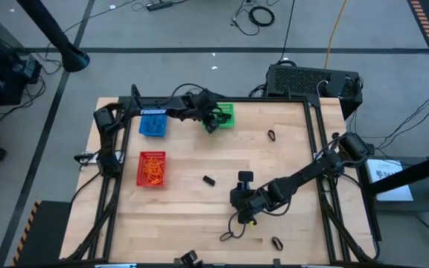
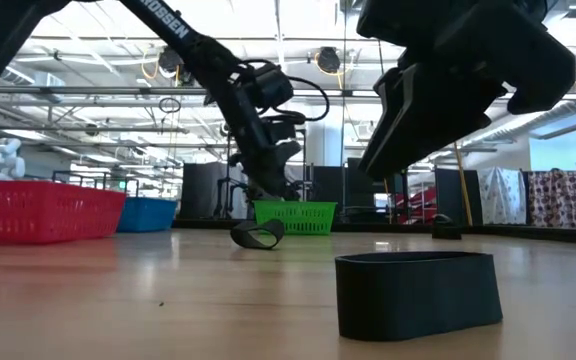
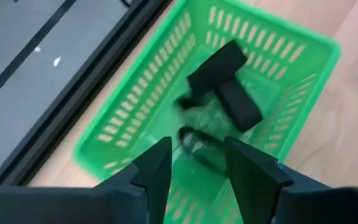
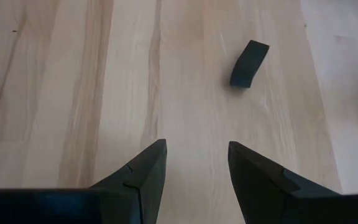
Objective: Sort rubber bands into baskets
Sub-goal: Put the black rubber band into the green bin
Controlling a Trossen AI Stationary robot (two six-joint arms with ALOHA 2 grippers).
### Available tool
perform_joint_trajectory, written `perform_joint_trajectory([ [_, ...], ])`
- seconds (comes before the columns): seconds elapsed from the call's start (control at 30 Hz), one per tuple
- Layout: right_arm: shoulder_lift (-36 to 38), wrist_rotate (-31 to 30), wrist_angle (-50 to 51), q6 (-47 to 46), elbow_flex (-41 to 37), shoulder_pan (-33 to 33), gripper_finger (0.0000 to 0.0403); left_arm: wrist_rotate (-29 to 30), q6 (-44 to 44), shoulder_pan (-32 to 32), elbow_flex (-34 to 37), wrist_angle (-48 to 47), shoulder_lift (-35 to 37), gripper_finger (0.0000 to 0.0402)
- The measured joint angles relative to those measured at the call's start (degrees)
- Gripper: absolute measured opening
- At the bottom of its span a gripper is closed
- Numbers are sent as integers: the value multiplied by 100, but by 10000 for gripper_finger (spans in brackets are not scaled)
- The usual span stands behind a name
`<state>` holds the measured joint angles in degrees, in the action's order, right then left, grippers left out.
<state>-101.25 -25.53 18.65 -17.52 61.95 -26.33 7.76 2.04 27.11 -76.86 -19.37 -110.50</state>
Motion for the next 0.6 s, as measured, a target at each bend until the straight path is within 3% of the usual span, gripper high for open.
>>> perform_joint_trajectory([
  [0.13,0,-149,3,-2,0,13,166,19,-10,9,-341,-865,2,157],
  [0.3,2,-148,3,-38,0,12,166,-514,-205,-178,-710,-1880,225,157],
  [0.6,10,-108,38,-170,2,-1,166,-794,-389,-1276,-773,-3680,760,157],
])
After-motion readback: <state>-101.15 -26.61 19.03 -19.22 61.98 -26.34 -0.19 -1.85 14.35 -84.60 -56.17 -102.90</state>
